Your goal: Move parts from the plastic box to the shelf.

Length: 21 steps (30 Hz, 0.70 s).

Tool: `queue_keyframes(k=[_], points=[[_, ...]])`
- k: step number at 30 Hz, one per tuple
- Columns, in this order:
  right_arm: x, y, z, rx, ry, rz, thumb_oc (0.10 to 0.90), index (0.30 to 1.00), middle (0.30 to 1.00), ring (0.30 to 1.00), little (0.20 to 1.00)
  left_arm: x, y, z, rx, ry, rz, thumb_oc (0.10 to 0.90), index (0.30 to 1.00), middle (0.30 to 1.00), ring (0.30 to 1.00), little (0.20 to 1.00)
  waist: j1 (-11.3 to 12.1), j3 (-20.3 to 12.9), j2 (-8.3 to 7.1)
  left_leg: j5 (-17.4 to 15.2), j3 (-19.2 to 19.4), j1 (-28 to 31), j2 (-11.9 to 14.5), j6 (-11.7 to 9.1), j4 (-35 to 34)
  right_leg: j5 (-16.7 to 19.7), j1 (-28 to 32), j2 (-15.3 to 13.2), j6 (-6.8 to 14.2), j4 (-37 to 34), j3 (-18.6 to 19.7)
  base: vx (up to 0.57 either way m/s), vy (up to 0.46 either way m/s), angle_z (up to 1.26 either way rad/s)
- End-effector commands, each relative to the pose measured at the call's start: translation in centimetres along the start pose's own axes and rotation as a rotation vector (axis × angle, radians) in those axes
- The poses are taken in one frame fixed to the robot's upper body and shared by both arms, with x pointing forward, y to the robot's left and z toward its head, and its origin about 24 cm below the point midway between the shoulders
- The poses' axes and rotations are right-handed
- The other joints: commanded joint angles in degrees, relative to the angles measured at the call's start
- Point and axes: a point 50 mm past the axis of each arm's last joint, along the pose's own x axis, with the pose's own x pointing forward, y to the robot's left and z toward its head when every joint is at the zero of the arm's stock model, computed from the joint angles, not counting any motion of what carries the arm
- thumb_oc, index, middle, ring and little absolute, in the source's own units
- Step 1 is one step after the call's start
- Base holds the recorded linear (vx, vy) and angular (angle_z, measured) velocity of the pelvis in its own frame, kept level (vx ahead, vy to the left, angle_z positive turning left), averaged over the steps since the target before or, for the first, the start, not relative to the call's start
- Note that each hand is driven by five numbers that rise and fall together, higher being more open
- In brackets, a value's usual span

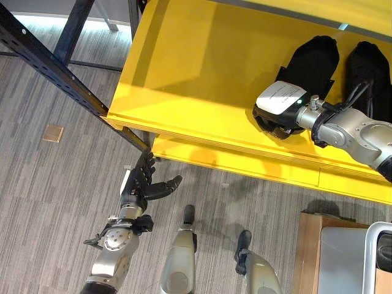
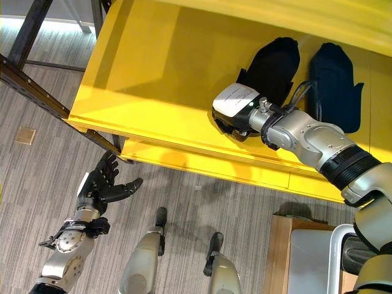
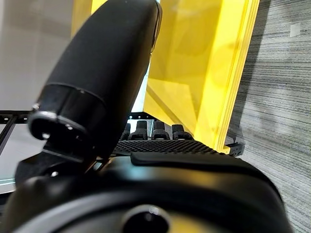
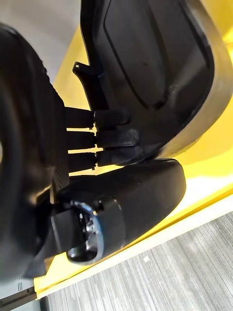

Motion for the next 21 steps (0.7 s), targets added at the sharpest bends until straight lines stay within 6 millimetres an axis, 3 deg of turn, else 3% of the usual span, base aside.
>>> queue_keyframes(k=[1, 8, 21], points=[[-0.9, -6.1, -1.2, -0.107, 0.022, -0.182, 0.4, 0.3, 0.3, 0.3, 0.3, 0.0, 0.3, 3.9, 0.0, -0.2, -0.052, 0.9, 1.0, 1.0, 1.0, 1.0, 0.3, -3.7, -0.42, 2.3, -3.8, -4.4, 7.5, -5.8, 2.1, -1.5, 1.0, -4.2, 2.1, 2.1, 0.3, 0.02, -0.035, 0.01], [-0.7, -8.2, -0.7, -0.141, 0.0, -0.239, 0.4, 0.3, 0.3, 0.3, 0.3, 0.1, 0.5, 4.2, -0.004, -0.21, -0.034, 0.9, 1.0, 1.0, 1.0, 1.0, 1.1, -3.7, -0.87, 1.6, -4.8, -5.1, 6.9, -5.9, 2.7, -2.5, 1.5, -4.5, 2.1, 2.7, -0.8, 0.03, -0.024, 0.05], [-0.5, -9.8, -0.2, -0.176, -0.021, -0.262, 0.4, 0.3, 0.3, 0.3, 0.3, 0.2, 0.8, 4.6, 0.004, -0.23, -0.024, 0.9, 1.0, 1.0, 1.0, 1.0, 2.7, -3.6, -1.32, 1.2, -6.0, -6.5, 5.7, -5.7, 3.4, -3.2, 2.0, -4.9, 1.8, 3.3, -2.6, 0.03, -0.017, 0.1]])
